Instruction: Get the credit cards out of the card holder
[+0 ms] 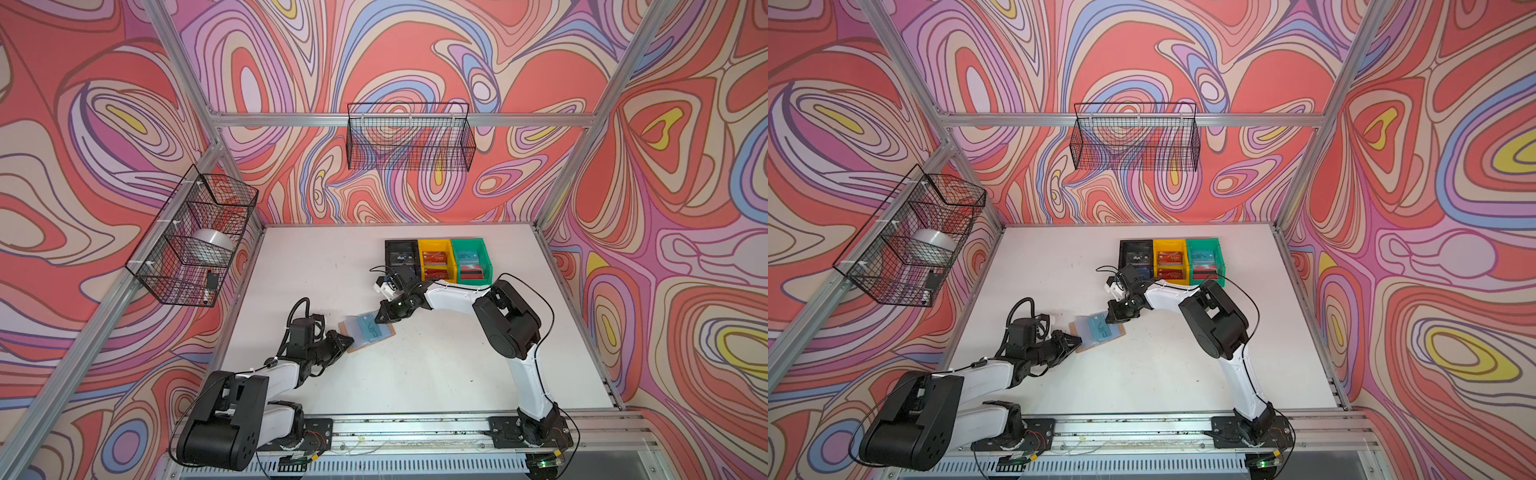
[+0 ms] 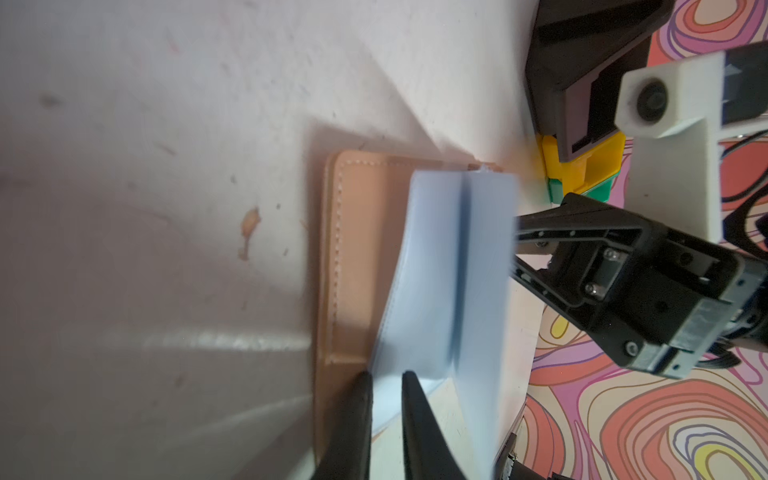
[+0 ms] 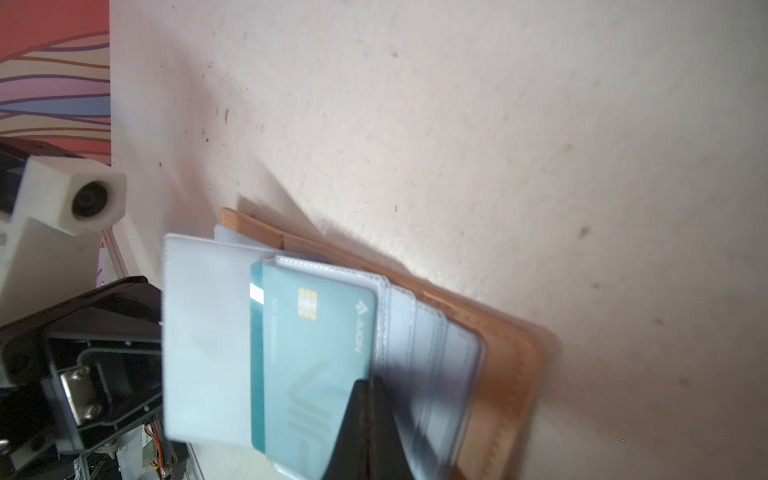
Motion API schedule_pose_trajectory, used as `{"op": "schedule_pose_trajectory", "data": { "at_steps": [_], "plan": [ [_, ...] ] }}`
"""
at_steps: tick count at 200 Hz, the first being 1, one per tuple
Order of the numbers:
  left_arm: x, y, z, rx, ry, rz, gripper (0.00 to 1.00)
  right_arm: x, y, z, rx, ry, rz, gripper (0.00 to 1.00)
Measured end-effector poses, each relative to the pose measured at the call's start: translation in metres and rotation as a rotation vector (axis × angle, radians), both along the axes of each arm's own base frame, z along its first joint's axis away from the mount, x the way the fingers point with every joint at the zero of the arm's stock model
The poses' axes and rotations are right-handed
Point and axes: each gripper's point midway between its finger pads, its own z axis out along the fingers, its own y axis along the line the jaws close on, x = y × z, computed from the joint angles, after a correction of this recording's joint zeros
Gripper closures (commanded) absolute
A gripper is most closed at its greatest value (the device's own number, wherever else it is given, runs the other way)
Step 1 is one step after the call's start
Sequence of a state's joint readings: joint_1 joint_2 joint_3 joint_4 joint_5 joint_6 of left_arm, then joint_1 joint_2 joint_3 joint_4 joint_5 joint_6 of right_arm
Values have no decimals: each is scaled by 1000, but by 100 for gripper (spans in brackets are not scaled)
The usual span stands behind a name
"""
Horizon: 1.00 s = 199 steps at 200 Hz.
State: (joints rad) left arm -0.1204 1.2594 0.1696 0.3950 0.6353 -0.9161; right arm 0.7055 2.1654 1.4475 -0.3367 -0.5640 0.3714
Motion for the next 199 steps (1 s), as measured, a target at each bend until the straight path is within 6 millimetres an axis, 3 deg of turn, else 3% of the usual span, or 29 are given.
{"op": "schedule_pose_trajectory", "data": {
  "at_steps": [74,95,126,140,163,199],
  "plan": [
    [-1,-3,8,-29,-4,-2,80,0,0,0,-7,-1,-1,100],
    [3,-5,31,-57,-50,-5,78,0,0,0,-10,-2,-2,100],
    [14,-7,88,-84,-196,-3,69,0,0,0,-10,-2,-2,100],
    [14,-7,98,-90,-225,0,67,0,0,0,-11,-2,-2,100],
    [11,-6,91,-91,-187,12,67,0,0,0,-11,-2,-1,100],
    [10,-7,57,-119,-71,36,68,0,0,-1,-12,-3,1,100]
  ]
}}
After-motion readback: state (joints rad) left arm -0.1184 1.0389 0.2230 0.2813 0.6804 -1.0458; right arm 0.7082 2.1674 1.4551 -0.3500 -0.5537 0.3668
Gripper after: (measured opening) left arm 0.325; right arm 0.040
